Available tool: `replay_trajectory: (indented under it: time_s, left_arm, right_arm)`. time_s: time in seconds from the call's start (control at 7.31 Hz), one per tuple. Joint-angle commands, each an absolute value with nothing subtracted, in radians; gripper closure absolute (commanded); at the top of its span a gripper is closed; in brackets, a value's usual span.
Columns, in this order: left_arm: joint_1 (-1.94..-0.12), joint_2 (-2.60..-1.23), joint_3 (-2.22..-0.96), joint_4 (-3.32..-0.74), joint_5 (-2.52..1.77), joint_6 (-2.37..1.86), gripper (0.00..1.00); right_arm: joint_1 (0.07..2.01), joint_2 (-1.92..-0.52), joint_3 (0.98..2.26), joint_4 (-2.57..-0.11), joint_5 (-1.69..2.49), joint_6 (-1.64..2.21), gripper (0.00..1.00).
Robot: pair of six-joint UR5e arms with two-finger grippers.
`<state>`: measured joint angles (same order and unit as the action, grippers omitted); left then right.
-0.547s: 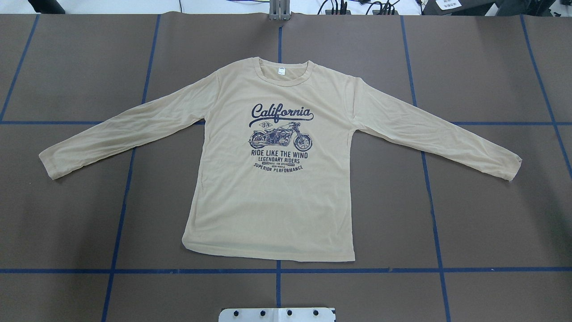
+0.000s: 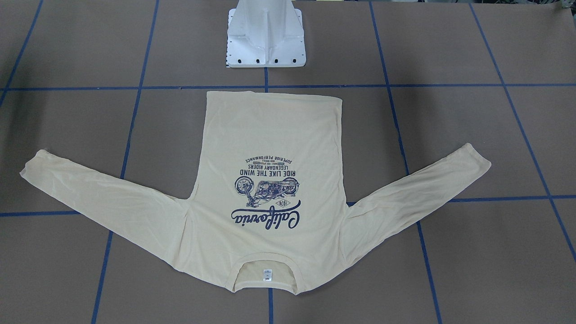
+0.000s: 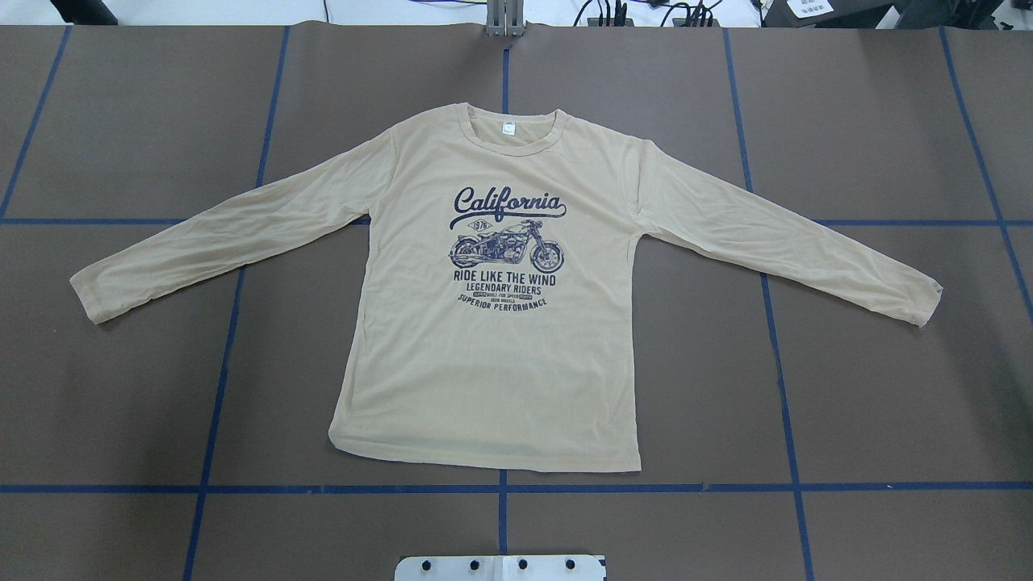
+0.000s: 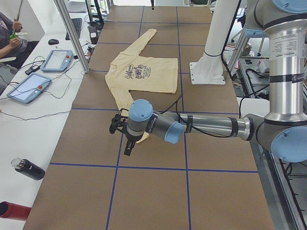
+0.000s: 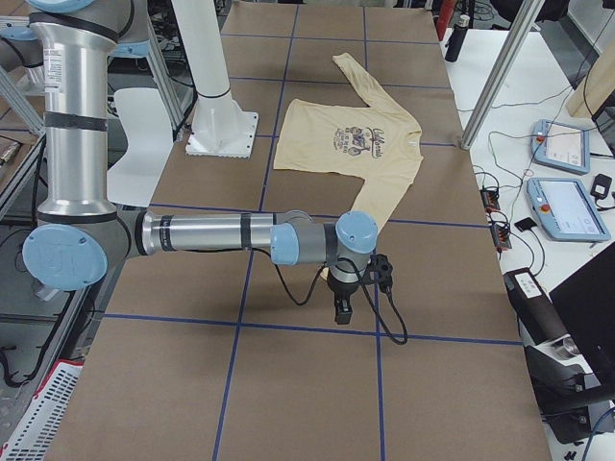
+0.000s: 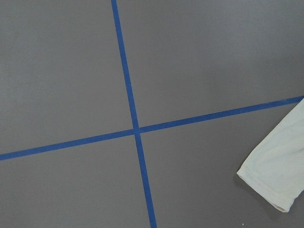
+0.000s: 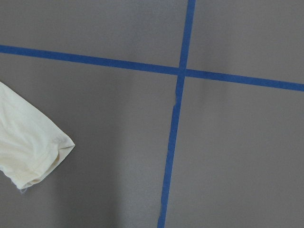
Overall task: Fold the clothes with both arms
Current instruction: 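Move the right gripper toward the sleeve cuff nearest it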
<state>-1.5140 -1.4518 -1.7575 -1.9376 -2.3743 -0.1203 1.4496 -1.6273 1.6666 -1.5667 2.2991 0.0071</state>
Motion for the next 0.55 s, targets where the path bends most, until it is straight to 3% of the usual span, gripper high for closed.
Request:
replay_trajectory:
  time_s: [0.0,0.41]
  left_arm:
    - [-1.517,-1.425,-1.796,-1.937,-2.391,-0.123,0.00]
    - [-1.509,-1.428,-1.763,-1.959,-2.395,-0.117,0.00]
  right_arm:
    - [1.450,-1.625,1.664,-1.566,2.304,0.008,0.00]
    - [1.393,-1.621,1.616,-1.515,2.466,0.011,0.00]
